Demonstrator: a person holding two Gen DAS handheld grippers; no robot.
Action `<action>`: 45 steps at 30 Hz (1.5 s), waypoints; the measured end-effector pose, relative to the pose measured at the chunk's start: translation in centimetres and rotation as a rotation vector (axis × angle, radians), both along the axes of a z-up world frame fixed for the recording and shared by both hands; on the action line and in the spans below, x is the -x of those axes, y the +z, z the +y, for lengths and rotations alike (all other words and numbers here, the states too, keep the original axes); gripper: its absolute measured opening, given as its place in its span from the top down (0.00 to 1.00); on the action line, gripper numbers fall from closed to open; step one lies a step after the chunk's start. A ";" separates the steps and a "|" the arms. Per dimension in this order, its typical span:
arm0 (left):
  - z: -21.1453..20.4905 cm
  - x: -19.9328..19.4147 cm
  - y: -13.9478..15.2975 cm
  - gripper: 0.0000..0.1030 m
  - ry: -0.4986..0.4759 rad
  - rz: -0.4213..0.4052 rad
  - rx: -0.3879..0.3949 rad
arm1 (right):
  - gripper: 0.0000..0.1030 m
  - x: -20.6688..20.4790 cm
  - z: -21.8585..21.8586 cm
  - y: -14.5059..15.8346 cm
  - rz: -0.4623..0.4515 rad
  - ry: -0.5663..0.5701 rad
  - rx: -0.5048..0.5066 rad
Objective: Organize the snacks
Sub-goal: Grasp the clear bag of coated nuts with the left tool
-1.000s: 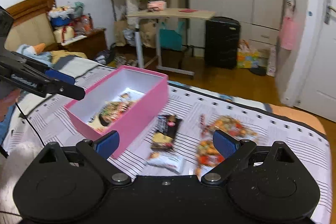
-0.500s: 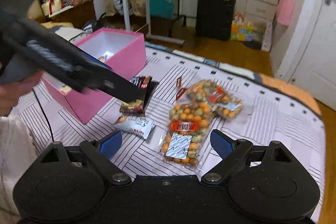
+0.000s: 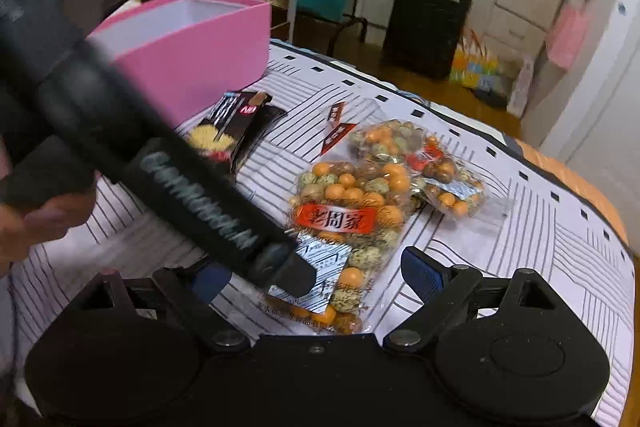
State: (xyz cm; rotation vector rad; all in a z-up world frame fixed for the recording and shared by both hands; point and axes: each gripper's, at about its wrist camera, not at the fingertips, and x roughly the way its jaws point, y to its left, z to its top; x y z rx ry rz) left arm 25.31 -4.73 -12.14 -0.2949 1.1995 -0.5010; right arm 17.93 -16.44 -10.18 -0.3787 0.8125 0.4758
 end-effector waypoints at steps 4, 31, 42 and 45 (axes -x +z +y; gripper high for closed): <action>-0.1 0.0 -2.1 0.39 0.049 0.015 -0.004 | 0.07 -0.5 0.4 -1.6 0.021 -0.027 0.045; -0.4 -0.1 -4.0 0.49 0.044 -0.046 0.089 | 0.16 1.2 1.4 -3.8 -0.001 -0.212 -0.021; -1.5 1.6 -2.4 0.44 -0.021 -0.054 0.024 | 0.19 4.8 0.9 -2.2 0.014 -0.299 -0.124; -1.7 2.4 -1.6 0.44 -0.032 -0.044 0.014 | 0.19 5.0 0.6 -1.0 0.037 -0.322 -0.130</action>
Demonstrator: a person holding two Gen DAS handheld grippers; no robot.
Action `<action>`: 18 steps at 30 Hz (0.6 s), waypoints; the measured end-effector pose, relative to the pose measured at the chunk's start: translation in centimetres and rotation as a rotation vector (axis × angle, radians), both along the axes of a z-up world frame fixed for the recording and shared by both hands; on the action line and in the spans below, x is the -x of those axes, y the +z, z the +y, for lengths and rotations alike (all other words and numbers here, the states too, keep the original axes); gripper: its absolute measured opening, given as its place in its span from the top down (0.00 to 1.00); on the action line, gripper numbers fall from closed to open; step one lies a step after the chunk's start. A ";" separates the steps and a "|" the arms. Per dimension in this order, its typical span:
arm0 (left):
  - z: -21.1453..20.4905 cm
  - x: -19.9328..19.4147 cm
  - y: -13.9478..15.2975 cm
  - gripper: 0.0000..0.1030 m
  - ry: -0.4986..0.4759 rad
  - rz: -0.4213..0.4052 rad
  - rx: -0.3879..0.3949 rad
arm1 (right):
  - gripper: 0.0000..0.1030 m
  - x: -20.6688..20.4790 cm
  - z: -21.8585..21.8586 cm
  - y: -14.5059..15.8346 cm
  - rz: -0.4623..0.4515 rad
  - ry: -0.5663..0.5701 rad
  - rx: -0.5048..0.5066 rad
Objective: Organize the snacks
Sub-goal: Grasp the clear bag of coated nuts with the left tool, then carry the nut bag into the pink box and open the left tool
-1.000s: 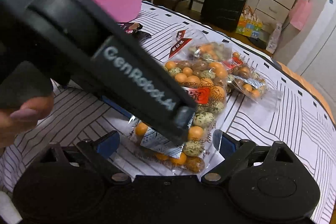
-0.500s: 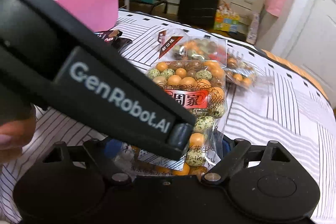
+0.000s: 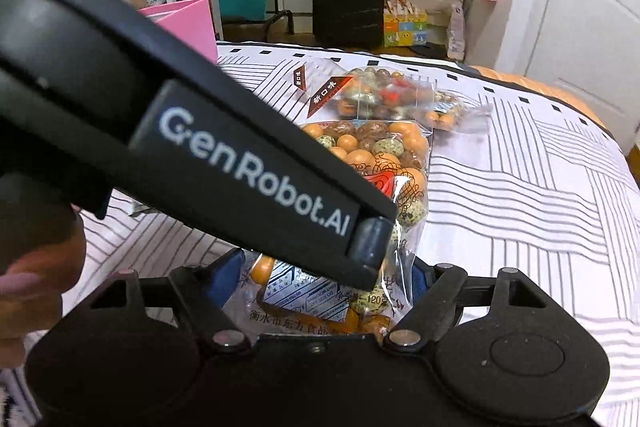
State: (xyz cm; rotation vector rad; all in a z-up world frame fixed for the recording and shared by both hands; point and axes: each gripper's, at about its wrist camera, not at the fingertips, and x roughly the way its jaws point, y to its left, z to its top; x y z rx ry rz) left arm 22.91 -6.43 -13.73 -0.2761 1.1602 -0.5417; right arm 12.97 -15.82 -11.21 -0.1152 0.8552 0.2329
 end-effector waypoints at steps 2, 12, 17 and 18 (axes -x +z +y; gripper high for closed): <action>0.0 0.6 0.7 0.44 -0.014 0.010 0.002 | 0.19 0.4 -0.1 1.1 0.022 -0.023 -0.015; -0.2 4.4 5.3 0.43 -0.097 -0.018 -0.058 | 0.19 2.4 0.2 6.0 0.062 -0.023 -0.050; 0.4 6.3 7.6 0.43 -0.104 -0.041 -0.063 | 0.19 3.1 0.6 8.2 0.055 0.014 -0.052; 0.8 6.6 8.1 0.43 -0.098 -0.044 -0.059 | 0.19 4.6 0.8 8.6 0.049 0.023 -0.047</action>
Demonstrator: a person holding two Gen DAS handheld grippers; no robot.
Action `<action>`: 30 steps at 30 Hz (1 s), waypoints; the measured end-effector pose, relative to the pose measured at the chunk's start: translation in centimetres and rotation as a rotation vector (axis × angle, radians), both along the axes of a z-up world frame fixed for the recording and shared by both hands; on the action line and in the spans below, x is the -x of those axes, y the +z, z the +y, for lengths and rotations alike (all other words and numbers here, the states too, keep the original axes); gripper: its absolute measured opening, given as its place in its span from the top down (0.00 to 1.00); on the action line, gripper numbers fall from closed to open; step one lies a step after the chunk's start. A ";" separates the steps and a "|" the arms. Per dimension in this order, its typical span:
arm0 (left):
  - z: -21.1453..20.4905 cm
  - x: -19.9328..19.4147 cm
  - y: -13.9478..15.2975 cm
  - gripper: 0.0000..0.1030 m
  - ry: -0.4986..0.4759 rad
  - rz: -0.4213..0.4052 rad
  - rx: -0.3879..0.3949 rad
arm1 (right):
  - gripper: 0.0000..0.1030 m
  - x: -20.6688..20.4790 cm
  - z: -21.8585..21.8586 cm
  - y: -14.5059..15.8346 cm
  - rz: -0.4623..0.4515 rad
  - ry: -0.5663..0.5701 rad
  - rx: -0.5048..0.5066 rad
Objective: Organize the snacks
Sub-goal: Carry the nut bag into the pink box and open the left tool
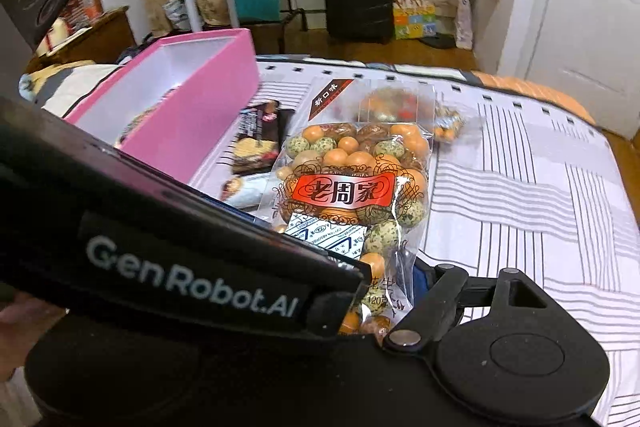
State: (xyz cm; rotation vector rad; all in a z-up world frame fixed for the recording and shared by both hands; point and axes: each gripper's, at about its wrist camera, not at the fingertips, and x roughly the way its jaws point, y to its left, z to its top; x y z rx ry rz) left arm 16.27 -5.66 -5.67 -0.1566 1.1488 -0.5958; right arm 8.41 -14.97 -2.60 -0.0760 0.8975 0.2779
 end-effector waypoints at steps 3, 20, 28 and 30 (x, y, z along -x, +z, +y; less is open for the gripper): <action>1.1 1.0 1.1 0.43 0.015 -0.013 0.014 | 0.19 1.5 1.2 1.4 -0.012 0.035 0.017; 13.9 4.9 9.0 0.43 0.265 -0.151 0.087 | 0.13 -0.6 13.2 7.9 -0.209 0.366 0.093; 20.2 0.3 8.1 0.43 0.430 -0.214 0.054 | 0.14 -7.3 18.3 5.5 -0.281 0.548 0.082; 22.0 -1.8 6.8 0.43 0.475 -0.217 0.071 | 0.14 -9.6 19.3 4.2 -0.288 0.602 0.081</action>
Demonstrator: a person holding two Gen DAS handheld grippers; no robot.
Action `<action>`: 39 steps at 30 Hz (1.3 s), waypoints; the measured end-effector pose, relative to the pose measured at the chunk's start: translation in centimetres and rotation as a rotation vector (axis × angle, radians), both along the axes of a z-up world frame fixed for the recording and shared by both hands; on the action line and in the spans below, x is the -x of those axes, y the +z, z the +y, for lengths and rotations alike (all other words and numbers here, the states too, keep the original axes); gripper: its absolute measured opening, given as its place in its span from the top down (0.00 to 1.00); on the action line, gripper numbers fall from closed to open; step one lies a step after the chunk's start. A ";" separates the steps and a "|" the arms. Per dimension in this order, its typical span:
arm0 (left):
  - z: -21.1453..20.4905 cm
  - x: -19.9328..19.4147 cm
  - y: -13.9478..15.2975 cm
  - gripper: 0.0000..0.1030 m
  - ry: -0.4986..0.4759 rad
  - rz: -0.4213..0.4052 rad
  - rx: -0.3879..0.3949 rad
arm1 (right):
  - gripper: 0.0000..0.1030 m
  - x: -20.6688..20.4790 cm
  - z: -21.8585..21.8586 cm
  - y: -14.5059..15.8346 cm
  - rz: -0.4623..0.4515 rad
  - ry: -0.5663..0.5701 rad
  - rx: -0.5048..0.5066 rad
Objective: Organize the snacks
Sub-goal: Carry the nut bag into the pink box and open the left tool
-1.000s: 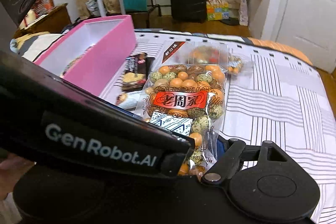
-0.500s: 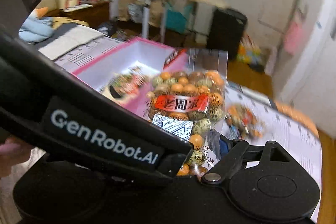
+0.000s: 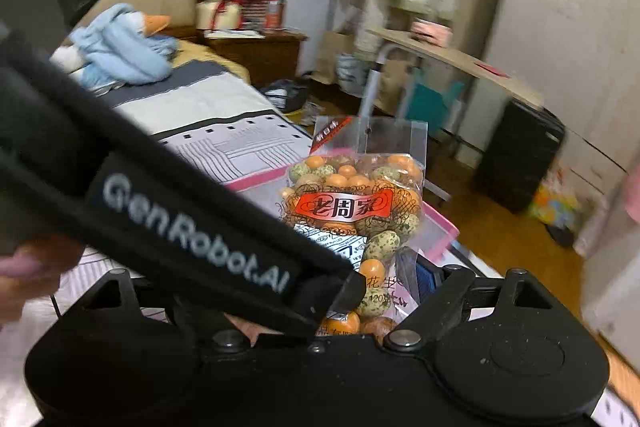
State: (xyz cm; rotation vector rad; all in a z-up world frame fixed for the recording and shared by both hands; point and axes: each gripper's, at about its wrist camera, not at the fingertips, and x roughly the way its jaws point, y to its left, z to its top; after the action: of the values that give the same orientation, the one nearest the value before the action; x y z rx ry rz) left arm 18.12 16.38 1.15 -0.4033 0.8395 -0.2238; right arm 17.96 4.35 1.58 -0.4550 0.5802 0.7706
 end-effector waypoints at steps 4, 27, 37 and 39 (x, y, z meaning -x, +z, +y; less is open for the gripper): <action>2.9 -3.4 -2.7 0.44 0.054 0.048 0.044 | 0.14 -3.1 1.9 -2.1 0.003 0.077 0.025; 5.8 -9.4 -7.8 0.40 0.196 0.117 -0.081 | 0.07 -3.0 3.1 -3.3 -0.088 0.004 0.101; 3.9 -4.3 -1.4 0.39 0.057 0.049 -0.199 | 0.07 3.1 -5.1 2.5 -0.038 -0.122 -0.064; 3.3 -3.3 -0.2 0.40 0.041 0.043 -0.219 | 0.07 3.9 -7.2 2.7 -0.012 -0.156 -0.083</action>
State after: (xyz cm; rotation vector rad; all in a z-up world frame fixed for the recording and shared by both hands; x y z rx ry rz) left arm 21.45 19.67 0.91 -0.2204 0.8866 -0.0837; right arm 14.09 -2.89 4.23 -0.3335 0.5637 0.6404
